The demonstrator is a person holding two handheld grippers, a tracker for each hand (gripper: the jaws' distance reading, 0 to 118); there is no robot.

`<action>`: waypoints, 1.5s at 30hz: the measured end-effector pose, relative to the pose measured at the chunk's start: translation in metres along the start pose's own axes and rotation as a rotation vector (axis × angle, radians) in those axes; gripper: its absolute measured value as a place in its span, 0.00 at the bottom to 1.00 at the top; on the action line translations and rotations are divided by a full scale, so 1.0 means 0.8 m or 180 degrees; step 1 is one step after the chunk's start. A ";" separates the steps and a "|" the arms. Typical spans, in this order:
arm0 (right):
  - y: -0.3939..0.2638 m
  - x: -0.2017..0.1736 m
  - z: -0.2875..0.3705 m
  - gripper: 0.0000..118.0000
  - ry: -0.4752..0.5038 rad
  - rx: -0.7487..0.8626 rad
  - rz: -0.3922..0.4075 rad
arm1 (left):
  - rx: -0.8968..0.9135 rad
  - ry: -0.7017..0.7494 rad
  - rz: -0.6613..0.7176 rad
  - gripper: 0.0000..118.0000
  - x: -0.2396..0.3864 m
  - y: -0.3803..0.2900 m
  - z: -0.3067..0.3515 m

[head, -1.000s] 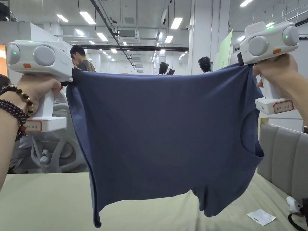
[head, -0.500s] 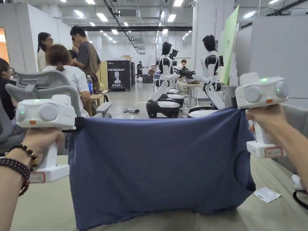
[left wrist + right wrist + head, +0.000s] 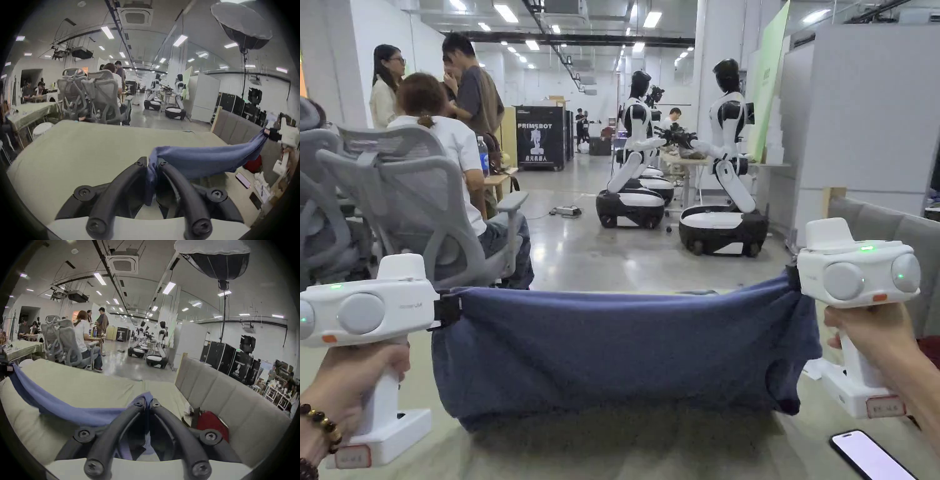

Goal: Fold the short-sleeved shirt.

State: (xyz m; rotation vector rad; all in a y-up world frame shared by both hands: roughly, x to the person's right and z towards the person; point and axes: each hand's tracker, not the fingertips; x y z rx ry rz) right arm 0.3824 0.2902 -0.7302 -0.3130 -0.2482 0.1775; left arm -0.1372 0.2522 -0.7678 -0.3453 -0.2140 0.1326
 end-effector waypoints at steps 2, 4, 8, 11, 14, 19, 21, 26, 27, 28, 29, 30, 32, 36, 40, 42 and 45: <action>-0.045 0.003 0.036 0.03 0.0026 -0.0057 0.0027 | -0.0035 -0.0052 0.0138 0.07 0.001 -0.043 0.038; -0.096 0.007 0.073 0.03 0.0096 -0.0154 0.0032 | -0.0112 0.0031 -0.0005 0.07 0.009 -0.094 0.079; -0.186 0.012 0.136 0.03 0.0283 -0.0486 0.0009 | -0.0465 0.0191 -0.0251 0.07 0.011 -0.184 0.139; -0.245 0.011 0.163 0.03 0.0368 -0.0799 0.0051 | -0.0655 0.0232 -0.0212 0.07 0.006 -0.242 0.167; -0.288 0.000 0.166 0.03 0.0431 -0.1108 0.0213 | -0.0938 0.0270 -0.0325 0.07 0.002 -0.280 0.170; -0.346 -0.020 0.142 0.03 0.0436 -0.1689 0.0412 | -0.1321 0.0340 -0.0198 0.07 -0.010 -0.321 0.152; -0.360 -0.020 0.135 0.03 0.0499 -0.1933 0.0410 | -0.1340 0.0370 -0.0236 0.07 -0.012 -0.328 0.146; -0.373 -0.013 0.134 0.04 0.0512 -0.1878 0.0224 | -0.1316 0.0487 -0.0288 0.18 0.001 -0.333 0.146; -0.369 -0.012 0.137 0.08 0.0485 -0.1843 0.0127 | -0.1311 0.0487 -0.0302 0.30 0.002 -0.331 0.147; -0.366 -0.010 0.144 0.19 0.0452 -0.1747 0.0052 | -0.1302 0.0490 -0.0309 0.51 0.003 -0.327 0.149; -0.361 -0.008 0.150 0.55 0.0412 -0.1588 0.0054 | -0.1301 0.0520 -0.0313 0.85 0.004 -0.323 0.151; -0.356 -0.006 0.157 0.84 0.0375 -0.1386 -0.0007 | -0.1264 0.0565 -0.0301 1.00 0.007 -0.318 0.156; -0.350 0.002 0.172 0.95 0.0273 -0.1007 -0.0274 | -0.0990 0.0504 -0.0205 0.93 0.008 -0.302 0.170; -0.330 0.005 0.191 0.75 0.0192 -0.1025 -0.0367 | -0.0728 0.0626 -0.0169 0.67 0.018 -0.281 0.195; -0.331 0.001 0.203 0.00 0.0235 -0.0963 -0.0325 | -0.0671 0.0642 -0.0195 0.00 0.024 -0.280 0.211; -0.335 -0.001 0.204 0.00 0.0266 -0.0976 -0.0271 | -0.0675 0.0579 -0.0208 0.00 0.025 -0.283 0.217; -0.333 -0.013 0.207 0.00 0.0287 -0.1013 -0.0133 | -0.0737 0.0552 -0.0229 0.00 0.024 -0.288 0.217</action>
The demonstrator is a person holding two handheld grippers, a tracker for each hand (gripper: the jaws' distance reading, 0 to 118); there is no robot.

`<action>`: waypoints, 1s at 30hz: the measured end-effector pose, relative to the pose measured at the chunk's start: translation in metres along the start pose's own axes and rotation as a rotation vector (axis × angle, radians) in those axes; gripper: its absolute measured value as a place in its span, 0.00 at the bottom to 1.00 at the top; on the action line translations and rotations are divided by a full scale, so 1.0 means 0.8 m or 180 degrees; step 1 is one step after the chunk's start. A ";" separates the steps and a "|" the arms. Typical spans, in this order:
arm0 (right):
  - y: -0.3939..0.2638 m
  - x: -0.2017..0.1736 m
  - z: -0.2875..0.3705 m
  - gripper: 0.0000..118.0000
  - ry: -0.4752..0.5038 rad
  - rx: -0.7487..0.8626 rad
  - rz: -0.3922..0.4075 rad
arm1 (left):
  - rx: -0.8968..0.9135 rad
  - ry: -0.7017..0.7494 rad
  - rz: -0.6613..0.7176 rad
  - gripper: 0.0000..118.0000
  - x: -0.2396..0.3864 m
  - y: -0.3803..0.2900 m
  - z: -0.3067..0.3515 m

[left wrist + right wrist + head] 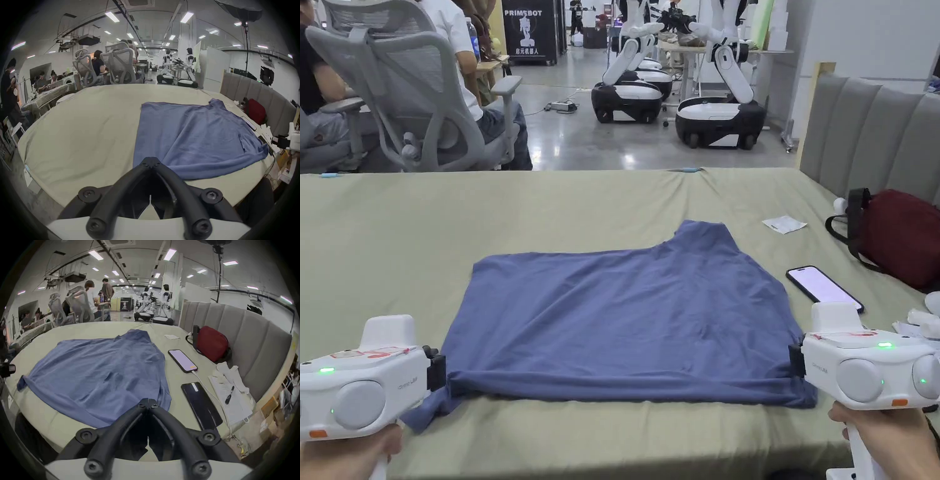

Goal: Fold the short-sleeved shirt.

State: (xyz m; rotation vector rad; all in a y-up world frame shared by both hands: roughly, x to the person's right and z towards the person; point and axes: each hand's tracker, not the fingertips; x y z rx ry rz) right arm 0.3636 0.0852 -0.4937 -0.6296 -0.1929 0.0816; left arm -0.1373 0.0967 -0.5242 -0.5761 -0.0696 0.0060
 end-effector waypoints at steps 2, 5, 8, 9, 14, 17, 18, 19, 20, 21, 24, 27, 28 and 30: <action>-0.003 0.001 -0.004 0.00 0.0005 0.0005 0.0014 | -0.0030 0.0012 0.0008 0.17 -0.002 -0.003 -0.006; 0.000 -0.005 -0.002 0.00 0.0066 -0.0028 -0.0031 | -0.0288 0.0076 -0.0054 0.99 -0.007 -0.010 -0.028; 0.001 -0.009 -0.002 0.00 0.0044 -0.0043 0.0019 | -0.0420 0.0217 -0.0115 0.82 -0.009 -0.022 -0.047; 0.000 -0.010 -0.003 0.00 0.0042 -0.0053 0.0026 | -0.0449 0.0205 -0.0198 0.81 -0.008 -0.025 -0.051; -0.001 -0.013 -0.006 0.00 0.0048 -0.0124 0.0043 | -0.0706 0.0230 -0.0151 0.69 -0.011 -0.046 -0.070; -0.001 -0.011 -0.010 0.00 0.0036 -0.0175 0.0065 | -0.0587 0.0174 -0.0062 0.49 -0.015 -0.050 -0.068; -0.002 -0.010 -0.011 0.00 0.0034 -0.0193 0.0060 | -0.0523 0.0124 -0.0106 0.31 -0.015 -0.049 -0.064; -0.001 -0.007 -0.014 0.00 0.0030 -0.0213 0.0052 | -0.0453 0.0098 -0.0141 0.07 -0.016 -0.048 -0.062; 0.000 -0.006 -0.016 0.00 0.0022 -0.0232 0.0048 | -0.0411 0.0201 -0.0170 0.06 -0.015 -0.047 -0.060; 0.000 -0.005 -0.017 0.00 0.0010 -0.0250 0.0038 | -0.0448 0.0107 -0.0142 0.06 -0.018 -0.044 -0.059; 0.001 0.003 -0.019 0.02 0.0024 -0.0265 -0.0019 | -0.0437 0.0097 -0.0131 0.06 -0.017 -0.041 -0.057; -0.001 0.011 -0.030 0.88 0.0138 -0.0296 -0.0040 | -0.0424 0.0080 -0.0098 0.06 -0.017 -0.038 -0.056; -0.003 0.012 -0.037 1.00 0.0147 -0.0334 -0.0035 | -0.0420 0.0070 -0.0079 0.06 -0.016 -0.037 -0.055; -0.008 0.010 -0.043 0.85 0.0138 -0.0369 0.0006 | -0.0402 0.0046 -0.0069 0.06 -0.014 -0.035 -0.053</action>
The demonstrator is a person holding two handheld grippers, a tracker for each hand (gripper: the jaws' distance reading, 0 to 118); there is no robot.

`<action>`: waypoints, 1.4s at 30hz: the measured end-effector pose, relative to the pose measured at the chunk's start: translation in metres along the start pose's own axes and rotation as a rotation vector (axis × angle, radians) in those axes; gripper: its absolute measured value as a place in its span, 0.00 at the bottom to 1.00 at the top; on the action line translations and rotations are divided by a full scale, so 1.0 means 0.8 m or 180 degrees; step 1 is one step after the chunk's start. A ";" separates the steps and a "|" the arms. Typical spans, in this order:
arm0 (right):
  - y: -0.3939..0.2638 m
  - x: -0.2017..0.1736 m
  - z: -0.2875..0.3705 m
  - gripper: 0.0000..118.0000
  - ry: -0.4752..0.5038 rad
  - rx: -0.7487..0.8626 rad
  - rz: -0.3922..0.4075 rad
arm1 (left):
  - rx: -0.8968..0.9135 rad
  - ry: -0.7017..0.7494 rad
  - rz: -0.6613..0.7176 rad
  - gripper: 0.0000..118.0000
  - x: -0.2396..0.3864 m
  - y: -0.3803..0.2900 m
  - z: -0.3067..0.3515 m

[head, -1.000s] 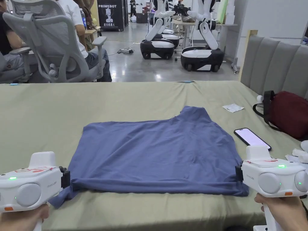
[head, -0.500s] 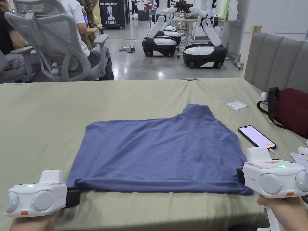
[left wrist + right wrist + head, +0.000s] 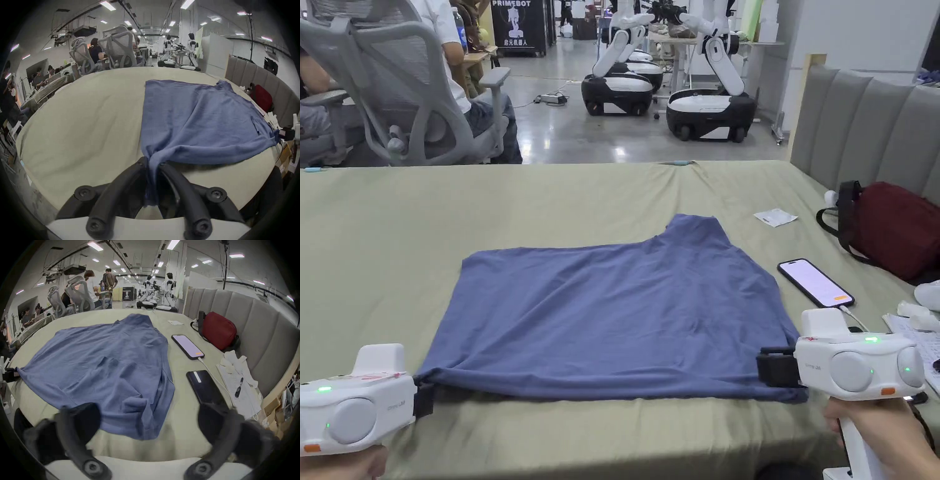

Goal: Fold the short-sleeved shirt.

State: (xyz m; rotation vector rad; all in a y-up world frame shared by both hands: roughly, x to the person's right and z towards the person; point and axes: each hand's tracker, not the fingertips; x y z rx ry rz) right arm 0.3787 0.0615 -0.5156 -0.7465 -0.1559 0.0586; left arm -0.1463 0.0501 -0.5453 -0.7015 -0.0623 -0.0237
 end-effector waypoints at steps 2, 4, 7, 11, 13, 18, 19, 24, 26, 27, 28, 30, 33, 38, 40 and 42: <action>0.000 0.009 -0.010 0.81 -0.0058 -0.0164 0.0019 | 0.0005 0.0003 -0.0006 0.06 0.002 0.001 0.001; -0.004 0.014 -0.022 0.69 -0.0108 -0.0336 0.0059 | 0.0003 0.0013 -0.0028 0.06 0.002 0.003 0.000; -0.019 0.014 -0.032 0.07 0.0227 -0.0431 -0.0055 | -0.0004 0.0001 -0.0041 0.06 0.001 0.004 -0.001; -0.011 0.004 -0.022 0.07 0.0217 -0.0333 0.0143 | -0.0015 0.0010 -0.0102 0.06 0.002 0.007 -0.002; -0.003 0.003 -0.020 0.07 0.0240 -0.0219 0.0065 | -0.0002 0.0025 -0.0059 0.06 0.000 0.015 0.000; 0.058 0.014 0.003 0.07 0.0278 0.0165 -0.0065 | 0.0231 -0.0075 -0.0055 0.06 -0.001 0.070 0.006; 0.072 0.015 0.003 0.07 0.0275 0.0212 -0.0087 | 0.0280 -0.0077 -0.0075 0.06 -0.001 0.083 0.004; 0.159 0.019 -0.057 0.07 0.0243 0.0247 -0.0145 | 0.0360 -0.0047 -0.0104 0.06 0.005 0.164 -0.051; 0.177 0.017 -0.095 0.07 0.0175 0.0177 -0.0178 | 0.0283 0.0000 -0.0173 0.06 0.009 0.180 -0.087; 0.185 0.015 -0.119 0.07 0.0144 0.0114 -0.0202 | 0.0181 0.0002 -0.0209 0.06 0.012 0.185 -0.112; 0.189 0.012 -0.142 0.07 0.0126 0.0053 -0.0208 | 0.0080 -0.0003 -0.0194 0.06 0.014 0.188 -0.135; 0.192 0.008 -0.184 0.08 0.0110 -0.0067 -0.0236 | -0.0088 -0.0006 -0.0209 0.06 0.019 0.187 -0.174; 0.188 0.001 -0.232 0.08 0.0064 -0.0258 -0.0253 | -0.0286 0.0060 -0.0182 0.06 0.024 0.176 -0.215; 0.183 -0.005 -0.246 0.69 0.0001 -0.0174 -0.0210 | -0.0250 0.0051 -0.0117 0.21 0.023 0.169 -0.226; 0.185 -0.004 -0.238 0.83 -0.0138 -0.0053 -0.0131 | -0.0221 0.0046 -0.0147 0.34 0.023 0.172 -0.214; 0.183 -0.002 -0.217 1.00 -0.0125 -0.0020 -0.0193 | -0.0206 0.0058 -0.0257 0.68 0.024 0.173 -0.200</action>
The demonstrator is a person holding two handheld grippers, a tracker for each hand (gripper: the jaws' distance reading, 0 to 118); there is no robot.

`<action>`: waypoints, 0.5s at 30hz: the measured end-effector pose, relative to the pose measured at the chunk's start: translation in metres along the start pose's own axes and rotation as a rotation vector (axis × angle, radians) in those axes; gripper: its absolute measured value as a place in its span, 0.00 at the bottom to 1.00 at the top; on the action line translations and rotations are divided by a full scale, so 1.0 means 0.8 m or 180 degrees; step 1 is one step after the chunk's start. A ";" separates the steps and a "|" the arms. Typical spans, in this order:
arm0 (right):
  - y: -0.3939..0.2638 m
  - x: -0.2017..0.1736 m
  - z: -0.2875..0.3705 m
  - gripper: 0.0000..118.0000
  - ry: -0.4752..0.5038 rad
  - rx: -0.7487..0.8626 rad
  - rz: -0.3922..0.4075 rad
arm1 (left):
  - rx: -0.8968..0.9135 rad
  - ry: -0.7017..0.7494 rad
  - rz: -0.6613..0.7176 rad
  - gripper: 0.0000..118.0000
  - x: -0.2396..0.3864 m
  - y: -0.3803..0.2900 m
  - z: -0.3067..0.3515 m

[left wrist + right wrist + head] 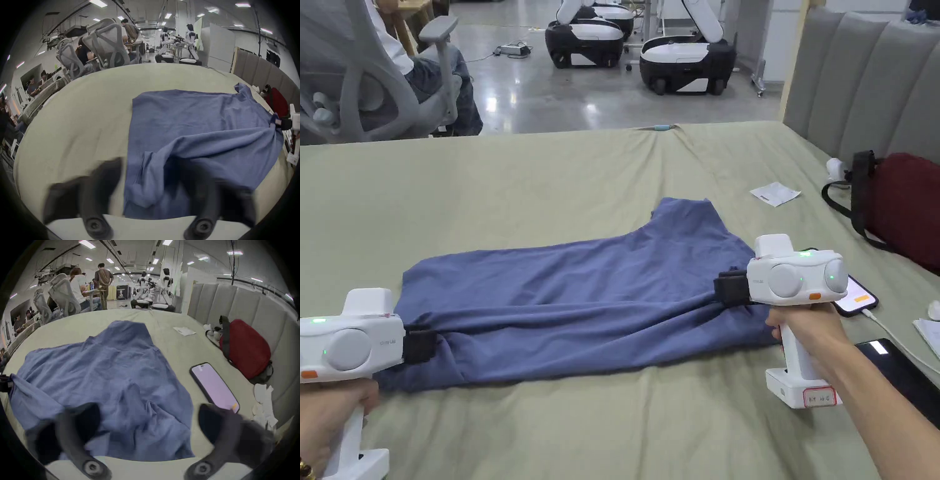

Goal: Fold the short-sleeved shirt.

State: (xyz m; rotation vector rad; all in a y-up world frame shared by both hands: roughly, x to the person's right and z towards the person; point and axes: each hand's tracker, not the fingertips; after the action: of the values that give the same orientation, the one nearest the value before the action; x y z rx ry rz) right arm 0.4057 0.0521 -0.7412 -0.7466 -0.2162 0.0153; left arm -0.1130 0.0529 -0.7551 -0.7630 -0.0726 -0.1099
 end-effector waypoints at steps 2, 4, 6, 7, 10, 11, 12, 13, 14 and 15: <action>-0.006 0.004 0.034 0.94 0.0108 0.0190 -0.0146 | 0.0274 -0.0023 0.0009 0.96 0.003 -0.006 0.033; -0.023 0.008 0.070 0.95 0.0155 0.0198 -0.0180 | 0.0428 0.0049 0.0062 0.90 0.006 -0.015 0.066; -0.048 0.009 0.103 0.83 0.0182 0.0195 -0.0185 | 0.0426 0.0008 0.0134 0.88 0.006 -0.034 0.100; -0.060 0.007 0.116 0.69 0.0199 0.0177 -0.0170 | 0.0468 -0.0031 0.0197 0.80 0.008 -0.046 0.116; -0.099 0.003 0.149 0.01 0.0126 0.0168 -0.0052 | 0.0495 -0.0089 0.0191 0.06 0.009 -0.083 0.148; -0.107 0.000 0.154 0.01 0.0106 0.0169 0.0005 | 0.0489 -0.0045 0.0181 0.00 0.012 -0.093 0.155; -0.115 -0.001 0.161 0.01 0.0094 0.0162 0.0067 | 0.0472 0.0019 0.0173 0.00 0.015 -0.103 0.165; -0.121 -0.002 0.166 0.00 0.0108 0.0147 0.0099 | 0.0465 -0.0013 0.0176 0.00 0.011 -0.110 0.169; -0.126 -0.003 0.171 0.00 0.0118 0.0140 0.0109 | 0.0441 -0.0069 0.0174 0.00 0.010 -0.114 0.172; -0.127 -0.004 0.172 0.00 0.0124 0.0141 0.0120 | 0.0421 -0.0104 0.0200 0.00 0.010 -0.118 0.176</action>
State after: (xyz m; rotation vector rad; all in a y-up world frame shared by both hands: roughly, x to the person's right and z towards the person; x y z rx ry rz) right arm 0.3690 0.0695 -0.5752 -0.7062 -0.1643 0.0411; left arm -0.1204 0.0826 -0.5882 -0.6344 -0.0861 -0.0326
